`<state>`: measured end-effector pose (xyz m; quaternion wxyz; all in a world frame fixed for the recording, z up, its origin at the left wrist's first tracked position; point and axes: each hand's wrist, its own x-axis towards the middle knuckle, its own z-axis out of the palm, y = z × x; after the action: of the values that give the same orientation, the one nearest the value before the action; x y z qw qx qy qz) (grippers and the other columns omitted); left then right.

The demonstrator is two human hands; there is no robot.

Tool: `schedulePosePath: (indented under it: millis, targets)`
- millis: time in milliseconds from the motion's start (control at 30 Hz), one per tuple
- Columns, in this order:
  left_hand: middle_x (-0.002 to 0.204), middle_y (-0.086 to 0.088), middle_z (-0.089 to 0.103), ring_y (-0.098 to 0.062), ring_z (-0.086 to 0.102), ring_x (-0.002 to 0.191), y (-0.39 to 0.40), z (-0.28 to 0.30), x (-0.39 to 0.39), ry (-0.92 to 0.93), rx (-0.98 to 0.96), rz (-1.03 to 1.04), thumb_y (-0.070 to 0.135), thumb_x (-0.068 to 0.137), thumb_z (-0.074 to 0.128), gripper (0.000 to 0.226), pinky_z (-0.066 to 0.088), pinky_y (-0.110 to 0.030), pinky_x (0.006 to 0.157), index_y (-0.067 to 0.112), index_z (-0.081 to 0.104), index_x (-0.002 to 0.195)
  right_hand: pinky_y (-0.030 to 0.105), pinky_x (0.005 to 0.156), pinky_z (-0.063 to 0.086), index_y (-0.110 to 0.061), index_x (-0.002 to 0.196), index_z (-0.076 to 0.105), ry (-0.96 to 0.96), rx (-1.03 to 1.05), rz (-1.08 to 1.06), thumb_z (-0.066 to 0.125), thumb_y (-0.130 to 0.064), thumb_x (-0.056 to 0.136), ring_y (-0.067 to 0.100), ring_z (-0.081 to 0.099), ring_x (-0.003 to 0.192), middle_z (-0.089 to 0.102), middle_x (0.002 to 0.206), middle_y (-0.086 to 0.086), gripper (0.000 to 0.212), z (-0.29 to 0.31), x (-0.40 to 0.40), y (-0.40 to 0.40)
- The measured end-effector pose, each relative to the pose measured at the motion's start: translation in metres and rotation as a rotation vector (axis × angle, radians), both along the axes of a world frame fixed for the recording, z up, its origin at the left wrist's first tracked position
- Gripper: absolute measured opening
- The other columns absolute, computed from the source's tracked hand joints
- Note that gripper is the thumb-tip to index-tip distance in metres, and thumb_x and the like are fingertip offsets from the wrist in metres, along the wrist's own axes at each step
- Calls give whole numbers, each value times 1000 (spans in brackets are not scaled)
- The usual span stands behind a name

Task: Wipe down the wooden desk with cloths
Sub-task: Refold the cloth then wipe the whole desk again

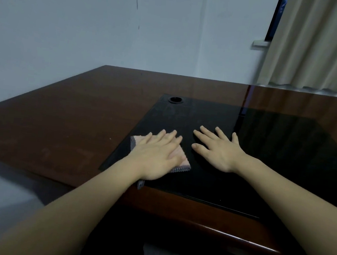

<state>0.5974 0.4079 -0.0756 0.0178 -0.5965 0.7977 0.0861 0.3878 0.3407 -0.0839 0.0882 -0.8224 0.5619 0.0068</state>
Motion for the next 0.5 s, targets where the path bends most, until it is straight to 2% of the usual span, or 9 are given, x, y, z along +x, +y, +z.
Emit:
schedulePosePath:
  millis: [200, 500]
  targets:
    - [162, 22, -25, -2, -26, 149, 49, 2, 24, 7, 63, -80, 62, 104, 17, 65, -14, -36, 124, 41, -11, 159, 64, 119, -7, -44, 160, 5, 8, 3, -2, 17, -64, 103, 27, -8, 156, -6, 168, -16, 62, 0, -1, 1]
    - [169, 9, -14, -15, -13, 156, -14, 0, -2, -5, 14, 114, 55, 106, 17, 65, -6, -45, 126, 31, -1, 163, 62, 120, -8, -44, 160, 7, -12, 0, -9, 19, -63, 103, 26, -8, 156, -5, 169, -16, 61, -1, -2, 2]
